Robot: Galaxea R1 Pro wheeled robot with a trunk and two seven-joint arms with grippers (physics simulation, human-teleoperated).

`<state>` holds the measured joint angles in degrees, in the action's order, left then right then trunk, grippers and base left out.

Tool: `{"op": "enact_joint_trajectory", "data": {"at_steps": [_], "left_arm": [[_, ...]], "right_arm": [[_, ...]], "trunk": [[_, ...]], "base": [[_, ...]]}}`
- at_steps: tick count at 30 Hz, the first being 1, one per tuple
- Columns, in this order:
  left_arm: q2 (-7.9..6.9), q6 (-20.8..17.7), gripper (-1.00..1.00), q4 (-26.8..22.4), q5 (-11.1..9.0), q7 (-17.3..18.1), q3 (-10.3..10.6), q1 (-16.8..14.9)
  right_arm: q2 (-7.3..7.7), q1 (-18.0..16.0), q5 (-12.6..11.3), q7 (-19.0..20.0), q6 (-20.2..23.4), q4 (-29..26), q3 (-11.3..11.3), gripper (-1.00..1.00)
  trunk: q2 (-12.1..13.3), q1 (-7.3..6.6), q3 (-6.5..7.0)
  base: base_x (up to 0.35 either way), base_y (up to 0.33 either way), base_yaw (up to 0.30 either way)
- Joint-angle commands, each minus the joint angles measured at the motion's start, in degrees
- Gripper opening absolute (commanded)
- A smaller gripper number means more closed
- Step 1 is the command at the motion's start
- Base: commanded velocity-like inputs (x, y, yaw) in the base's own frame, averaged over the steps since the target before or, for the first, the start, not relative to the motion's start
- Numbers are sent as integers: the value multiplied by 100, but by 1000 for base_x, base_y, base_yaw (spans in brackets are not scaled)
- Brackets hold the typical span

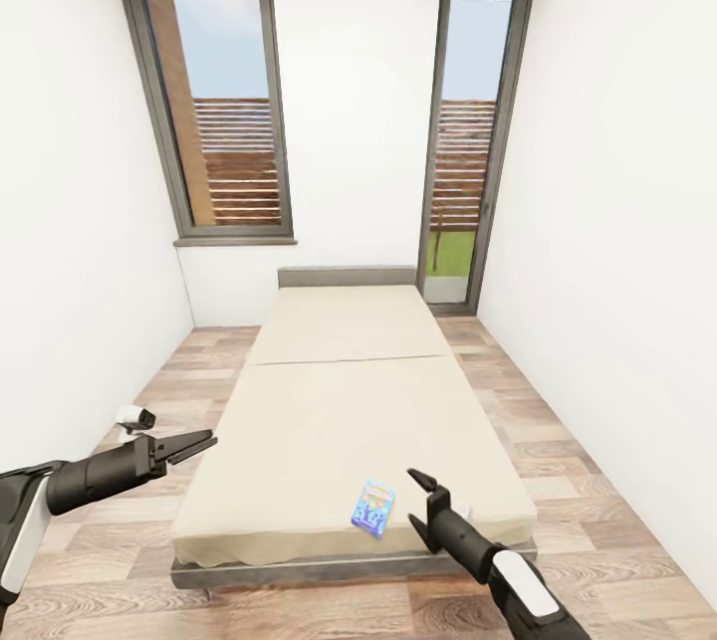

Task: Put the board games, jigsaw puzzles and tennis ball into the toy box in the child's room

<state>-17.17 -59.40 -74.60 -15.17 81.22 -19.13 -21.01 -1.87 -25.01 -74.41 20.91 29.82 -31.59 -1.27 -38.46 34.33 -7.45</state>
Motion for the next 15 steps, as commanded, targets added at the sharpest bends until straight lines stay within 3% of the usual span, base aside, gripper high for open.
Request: {"op": "enact_joint_trajectory", "data": {"at_steps": [1,9,15], "left_arm": [[-4,-60,100,-1,-11,12,-3,-5],[-11,-60,100,-1,-3,12,-21,-9],[-14,-60,100,-6,-5,9,-21,-9]], "right_arm": [[-12,-4,-28,-11,25,-15,-8,100],[9,-24,-57,-124,-63,-85,4,100],[17,-45,-237,-130,96,-52,-225,100]], "trunk": [[-50,24,-28],[-371,200,-172],[-612,332,-280]], "base": [[0,0,0],[0,0,0],[0,0,0]]}}
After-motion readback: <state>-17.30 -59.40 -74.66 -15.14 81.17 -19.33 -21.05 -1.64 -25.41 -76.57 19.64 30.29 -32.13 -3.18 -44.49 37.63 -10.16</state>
